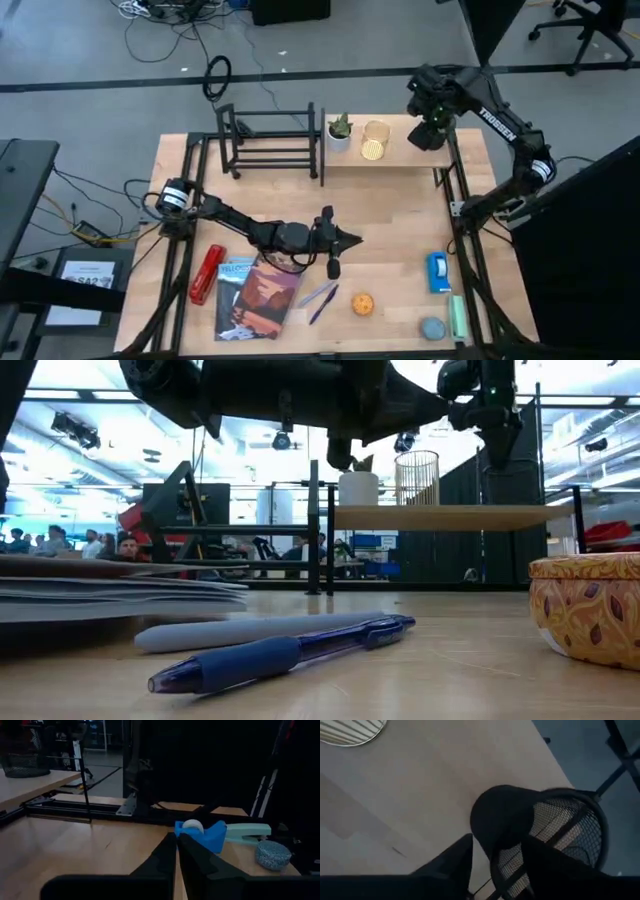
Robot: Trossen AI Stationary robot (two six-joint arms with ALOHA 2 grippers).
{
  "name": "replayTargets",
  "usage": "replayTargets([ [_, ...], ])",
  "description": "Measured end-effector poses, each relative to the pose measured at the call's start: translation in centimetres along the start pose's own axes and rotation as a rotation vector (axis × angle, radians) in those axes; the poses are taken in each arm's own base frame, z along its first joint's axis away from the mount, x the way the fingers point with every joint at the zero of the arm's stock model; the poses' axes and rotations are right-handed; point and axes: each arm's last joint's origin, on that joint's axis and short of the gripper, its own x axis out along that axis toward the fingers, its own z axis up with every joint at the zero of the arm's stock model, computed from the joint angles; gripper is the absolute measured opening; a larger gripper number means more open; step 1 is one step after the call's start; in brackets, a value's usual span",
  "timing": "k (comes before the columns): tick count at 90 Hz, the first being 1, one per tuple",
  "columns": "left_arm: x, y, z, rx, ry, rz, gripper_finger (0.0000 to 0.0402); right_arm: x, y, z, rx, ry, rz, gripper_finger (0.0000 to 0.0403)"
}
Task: Stock shelves
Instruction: Put the purple pen into the yellow pen organizer on the shelf
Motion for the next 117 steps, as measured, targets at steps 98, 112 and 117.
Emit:
replayTargets([
  [98, -5.3, -1.8, 6.8, 0.046, 0.384, 0.002, 0.0, -7.2, 21.6, -14.1, -0.454, -0.857, 0.655, 0.0098],
  [112, -5.9, -3.0, 6.3, -0.091, 0.597, -0.166, 0.0009, -1.6, 26.7, -14.8, -0.508, -0.869, 0.741, 0.0098],
  [117, -6.2, -3.9, 5.5, -0.097, 0.651, -0.197, 0.0018, -0.2, 27.7, -14.8, -0.502, -0.877, 0.777, 0.0099],
])
